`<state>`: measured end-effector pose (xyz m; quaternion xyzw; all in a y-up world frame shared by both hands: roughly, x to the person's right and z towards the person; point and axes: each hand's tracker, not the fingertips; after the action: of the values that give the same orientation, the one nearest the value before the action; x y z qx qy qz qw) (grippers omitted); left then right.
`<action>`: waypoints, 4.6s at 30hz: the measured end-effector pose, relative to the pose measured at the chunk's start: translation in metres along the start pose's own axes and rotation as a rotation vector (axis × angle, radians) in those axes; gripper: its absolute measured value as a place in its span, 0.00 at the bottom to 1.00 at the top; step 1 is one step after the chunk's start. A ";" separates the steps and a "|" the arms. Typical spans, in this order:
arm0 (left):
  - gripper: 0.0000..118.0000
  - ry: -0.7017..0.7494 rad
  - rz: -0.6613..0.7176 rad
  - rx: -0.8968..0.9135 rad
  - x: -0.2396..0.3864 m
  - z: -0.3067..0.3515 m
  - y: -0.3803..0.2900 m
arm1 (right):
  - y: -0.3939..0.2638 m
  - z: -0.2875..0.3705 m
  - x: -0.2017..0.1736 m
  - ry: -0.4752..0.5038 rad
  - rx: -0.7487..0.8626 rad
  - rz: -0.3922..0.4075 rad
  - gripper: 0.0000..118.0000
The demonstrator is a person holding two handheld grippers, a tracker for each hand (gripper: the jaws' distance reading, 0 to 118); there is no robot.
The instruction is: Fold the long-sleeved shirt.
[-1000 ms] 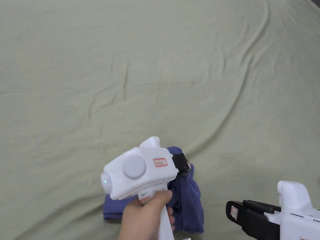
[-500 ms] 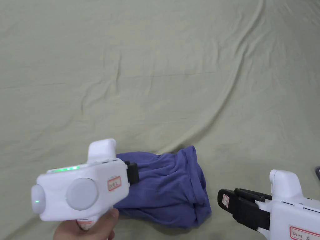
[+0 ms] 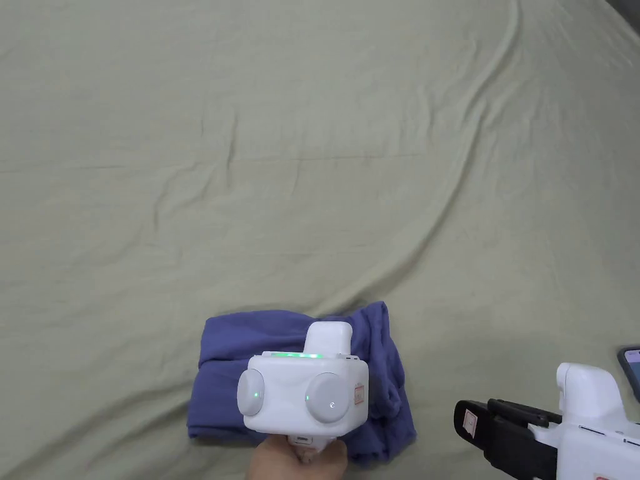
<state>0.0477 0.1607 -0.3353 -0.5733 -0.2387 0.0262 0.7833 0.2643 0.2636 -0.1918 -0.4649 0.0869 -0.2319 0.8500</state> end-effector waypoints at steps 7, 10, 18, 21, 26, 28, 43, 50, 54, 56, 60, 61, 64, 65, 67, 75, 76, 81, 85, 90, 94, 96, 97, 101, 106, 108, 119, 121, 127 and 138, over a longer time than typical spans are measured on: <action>0.00 -0.167 0.118 0.111 -0.041 0.097 -0.008 | 0.032 -0.042 -0.041 0.029 0.001 0.107 0.02; 0.00 -0.171 0.181 0.163 -0.078 0.145 -0.020 | 0.048 -0.088 -0.063 0.055 -0.053 0.104 0.02; 0.00 0.064 0.343 0.180 -0.171 0.176 -0.040 | 0.050 -0.190 -0.082 0.065 -0.244 0.142 0.02; 0.00 0.060 0.351 0.166 -0.180 0.170 -0.039 | 0.051 -0.197 -0.064 0.024 -0.256 0.096 0.02; 0.00 0.023 0.359 0.151 -0.181 0.154 -0.030 | 0.050 -0.190 -0.059 -0.013 -0.261 0.147 0.02; 0.00 -0.002 0.356 0.138 -0.182 0.144 -0.024 | 0.052 -0.192 -0.052 0.013 -0.268 0.097 0.02; 1.00 -0.573 0.495 -0.003 -0.217 0.039 0.003 | 0.055 -0.201 -0.003 0.229 -0.292 0.056 0.02; 0.15 -0.631 0.596 -0.058 -0.200 0.006 0.001 | 0.048 -0.200 0.016 0.290 -0.287 -0.084 0.02; 0.12 -0.395 0.503 -0.004 -0.209 0.059 0.001 | 0.052 -0.183 -0.004 0.271 -0.286 -0.119 0.02; 0.11 -0.303 0.406 0.001 -0.215 0.089 0.001 | 0.056 -0.167 -0.031 0.268 -0.223 -0.067 0.02; 0.11 -0.169 0.422 0.040 -0.260 0.145 0.002 | 0.060 -0.154 -0.121 0.190 -0.127 0.139 0.02; 0.11 -0.115 0.404 0.039 -0.273 0.157 0.003 | 0.059 -0.156 -0.145 0.172 -0.114 0.159 0.02; 0.11 0.079 0.383 0.041 -0.319 0.196 0.003 | 0.052 -0.173 -0.226 0.149 -0.158 0.247 0.02; 0.11 0.121 0.390 0.047 -0.338 0.209 0.000 | 0.047 -0.180 -0.255 0.197 -0.169 0.279 0.02; 0.11 0.158 0.443 0.040 -0.369 0.231 -0.008 | 0.035 -0.184 -0.311 0.249 -0.201 0.362 0.02; 0.11 0.526 0.458 -0.143 -0.483 0.254 -0.036 | -0.002 -0.170 -0.444 0.404 -0.208 0.512 0.02; 0.11 0.527 0.464 -0.152 -0.492 0.252 -0.039 | -0.005 -0.167 -0.448 0.411 -0.191 0.531 0.02; 0.17 0.481 0.526 -0.124 -0.512 0.237 -0.044 | -0.002 -0.160 -0.438 0.416 -0.185 0.547 0.02; 0.99 0.737 0.427 -0.131 -0.484 0.246 -0.035 | 0.011 -0.157 -0.418 0.435 -0.235 0.516 0.02; 1.00 0.561 0.436 0.189 -0.414 0.295 -0.023 | 0.030 -0.130 -0.366 0.485 -0.211 0.498 0.02; 0.70 0.374 0.410 0.358 -0.337 0.324 0.000 | 0.058 -0.097 -0.310 0.461 -0.097 0.442 0.02; 0.00 0.444 0.362 0.512 -0.288 0.342 0.021 | 0.081 -0.074 -0.272 0.452 -0.041 0.386 0.02; 0.00 0.493 0.335 0.567 -0.267 0.351 0.033 | 0.094 -0.062 -0.253 0.476 -0.023 0.353 0.02; 0.00 0.468 0.165 0.770 -0.173 0.373 0.079 | 0.150 0.012 -0.184 0.291 0.206 0.308 0.02; 0.00 0.425 0.008 0.908 -0.071 0.380 0.124 | 0.203 0.122 -0.135 0.086 0.553 0.331 0.02; 0.00 0.371 -0.015 0.970 -0.032 0.386 0.132 | 0.210 0.161 -0.119 -0.113 0.743 0.335 0.02; 0.00 0.296 -0.100 1.052 0.047 0.399 0.147 | 0.228 0.209 -0.122 -0.280 0.929 0.317 0.02; 0.00 0.291 -0.102 1.064 0.050 0.407 0.144 | 0.227 0.205 -0.133 -0.259 0.922 0.364 0.02; 0.00 0.322 -0.105 1.124 0.057 0.428 0.135 | 0.223 0.200 -0.154 -0.254 0.941 0.431 0.02; 1.00 0.404 -0.121 1.058 0.067 0.433 0.121 | 0.226 0.197 -0.172 -0.282 0.853 0.408 1.00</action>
<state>-0.0393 0.6068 -0.3237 -0.0819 -0.0711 -0.0127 0.9940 0.2559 0.5963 -0.2822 -0.0761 -0.0425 -0.0104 0.9961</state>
